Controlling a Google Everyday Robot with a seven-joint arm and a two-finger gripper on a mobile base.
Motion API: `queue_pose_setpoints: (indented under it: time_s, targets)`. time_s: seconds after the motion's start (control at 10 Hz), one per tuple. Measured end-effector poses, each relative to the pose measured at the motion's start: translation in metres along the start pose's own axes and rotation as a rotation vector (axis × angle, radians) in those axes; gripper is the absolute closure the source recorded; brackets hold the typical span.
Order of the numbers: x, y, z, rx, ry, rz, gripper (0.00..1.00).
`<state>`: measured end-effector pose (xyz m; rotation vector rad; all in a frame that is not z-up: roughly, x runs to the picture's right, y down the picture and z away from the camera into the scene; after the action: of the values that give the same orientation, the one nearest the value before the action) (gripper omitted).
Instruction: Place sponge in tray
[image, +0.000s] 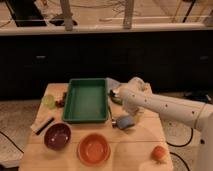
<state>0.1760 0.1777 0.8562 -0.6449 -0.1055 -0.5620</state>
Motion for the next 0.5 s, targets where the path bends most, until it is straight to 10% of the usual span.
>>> queue_pose_setpoints:
  time_s: [0.5]
  targets:
    - [-0.002, -0.002, 0.017, -0.01, -0.01, 0.008, 0.2]
